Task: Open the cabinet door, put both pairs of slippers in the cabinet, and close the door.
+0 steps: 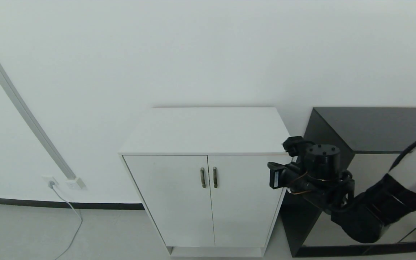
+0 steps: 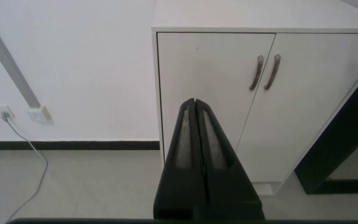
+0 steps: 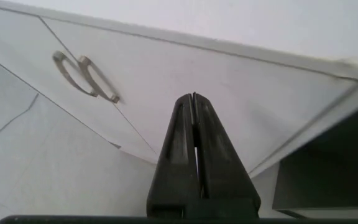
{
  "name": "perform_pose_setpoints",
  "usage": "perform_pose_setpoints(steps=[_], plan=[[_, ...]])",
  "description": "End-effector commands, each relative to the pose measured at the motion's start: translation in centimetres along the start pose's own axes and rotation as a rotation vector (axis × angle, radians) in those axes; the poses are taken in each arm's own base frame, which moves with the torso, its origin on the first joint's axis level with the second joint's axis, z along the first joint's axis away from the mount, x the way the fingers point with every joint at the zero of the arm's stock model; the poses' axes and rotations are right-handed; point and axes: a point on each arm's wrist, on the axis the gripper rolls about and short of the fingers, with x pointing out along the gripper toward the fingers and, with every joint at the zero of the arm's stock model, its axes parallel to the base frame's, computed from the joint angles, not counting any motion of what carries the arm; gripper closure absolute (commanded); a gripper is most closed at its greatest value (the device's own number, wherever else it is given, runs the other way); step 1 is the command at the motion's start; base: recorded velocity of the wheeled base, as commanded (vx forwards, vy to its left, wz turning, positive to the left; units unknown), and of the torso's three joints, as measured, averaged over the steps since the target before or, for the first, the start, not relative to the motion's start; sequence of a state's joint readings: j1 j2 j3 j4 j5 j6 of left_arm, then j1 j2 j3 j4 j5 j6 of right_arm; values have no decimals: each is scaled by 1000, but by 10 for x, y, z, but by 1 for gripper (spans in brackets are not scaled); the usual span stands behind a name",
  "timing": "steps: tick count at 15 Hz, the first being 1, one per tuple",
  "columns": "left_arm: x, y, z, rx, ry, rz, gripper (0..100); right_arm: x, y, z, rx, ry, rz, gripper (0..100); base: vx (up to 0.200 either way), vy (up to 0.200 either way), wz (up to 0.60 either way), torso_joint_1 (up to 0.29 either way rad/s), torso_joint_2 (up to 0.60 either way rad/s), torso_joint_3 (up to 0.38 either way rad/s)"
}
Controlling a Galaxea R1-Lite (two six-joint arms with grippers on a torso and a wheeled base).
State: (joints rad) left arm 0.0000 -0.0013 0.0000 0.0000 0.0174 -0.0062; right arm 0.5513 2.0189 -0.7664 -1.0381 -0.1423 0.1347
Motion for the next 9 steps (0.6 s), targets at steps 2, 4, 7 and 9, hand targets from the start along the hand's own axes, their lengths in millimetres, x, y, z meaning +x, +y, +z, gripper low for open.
perform_pose_setpoints(steps=[2,4,7,9], plan=[[0,0,0,-3,1,1,100,-68,-26,39,22,-112,-101,100,0,0,0,0,0,0],[0,0,0,-3,1,1,100,-102,-54,47,17,-155,-235,100,0,0,0,0,0,0],[0,0,0,-3,1,3,100,-160,-82,35,-20,-159,-381,100,0,0,0,0,0,0],[0,0,0,-3,1,3,100,-192,-87,25,-56,-163,-428,100,0,0,0,0,0,0]])
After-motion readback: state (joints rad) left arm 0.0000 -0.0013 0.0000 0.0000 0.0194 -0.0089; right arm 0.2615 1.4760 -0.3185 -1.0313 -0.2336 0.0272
